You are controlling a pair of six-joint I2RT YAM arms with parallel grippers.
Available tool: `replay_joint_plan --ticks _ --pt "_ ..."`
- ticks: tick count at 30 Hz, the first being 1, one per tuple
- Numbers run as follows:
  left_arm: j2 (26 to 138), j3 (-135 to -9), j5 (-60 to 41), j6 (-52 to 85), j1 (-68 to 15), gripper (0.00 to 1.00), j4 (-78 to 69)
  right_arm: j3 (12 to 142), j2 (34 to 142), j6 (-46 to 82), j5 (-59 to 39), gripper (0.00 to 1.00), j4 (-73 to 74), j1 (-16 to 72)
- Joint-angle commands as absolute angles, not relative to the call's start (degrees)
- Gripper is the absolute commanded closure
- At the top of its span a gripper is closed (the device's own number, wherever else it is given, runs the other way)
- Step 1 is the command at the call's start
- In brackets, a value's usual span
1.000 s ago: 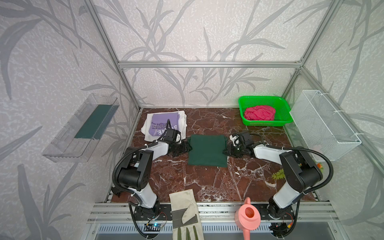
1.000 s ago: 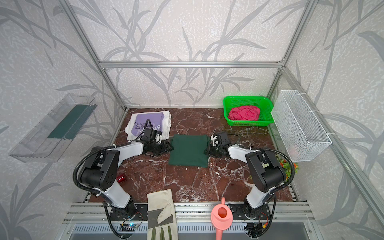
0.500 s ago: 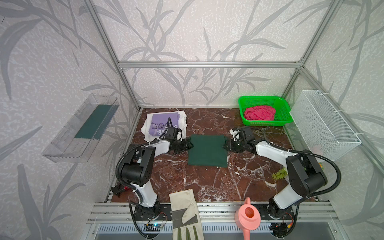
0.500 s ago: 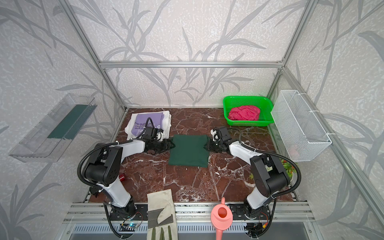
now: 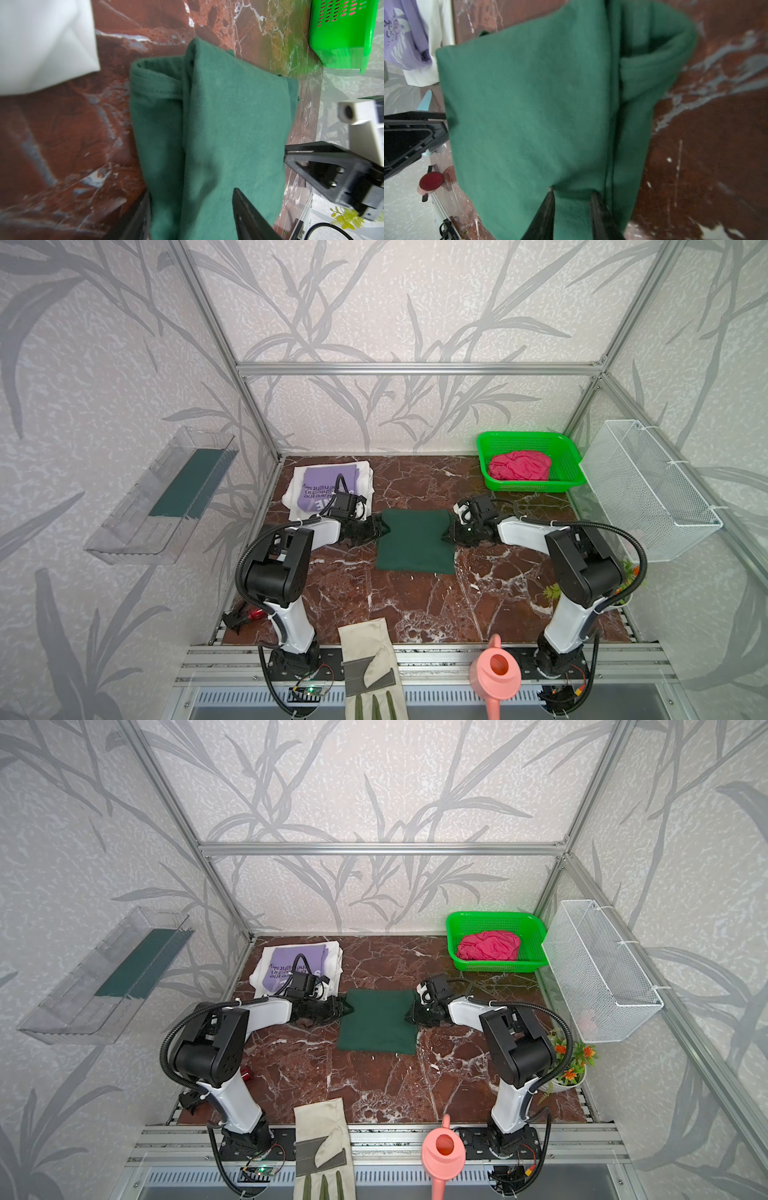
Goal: Fold and stack the t-shirts
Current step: 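Grasp the folded shirt's far corners with both grippers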
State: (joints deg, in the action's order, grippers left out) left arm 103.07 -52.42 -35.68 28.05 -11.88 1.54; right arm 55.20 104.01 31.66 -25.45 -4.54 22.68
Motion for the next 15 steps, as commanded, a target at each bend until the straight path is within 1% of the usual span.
replay_joint_plan --ticks 1,5,15 --pt "106.5 -51.7 -35.8 28.3 -11.9 0.40 4.0 54.3 104.9 31.7 -26.0 0.68 -4.0 22.9" --pt "107.9 -52.4 -36.5 29.4 -12.0 0.46 3.0 54.2 104.4 31.8 -25.8 0.68 -3.9 22.9" --pt "109.4 -53.5 -37.9 30.4 -12.9 0.50 2.0 54.6 104.6 31.5 -26.1 0.68 -4.4 22.9"
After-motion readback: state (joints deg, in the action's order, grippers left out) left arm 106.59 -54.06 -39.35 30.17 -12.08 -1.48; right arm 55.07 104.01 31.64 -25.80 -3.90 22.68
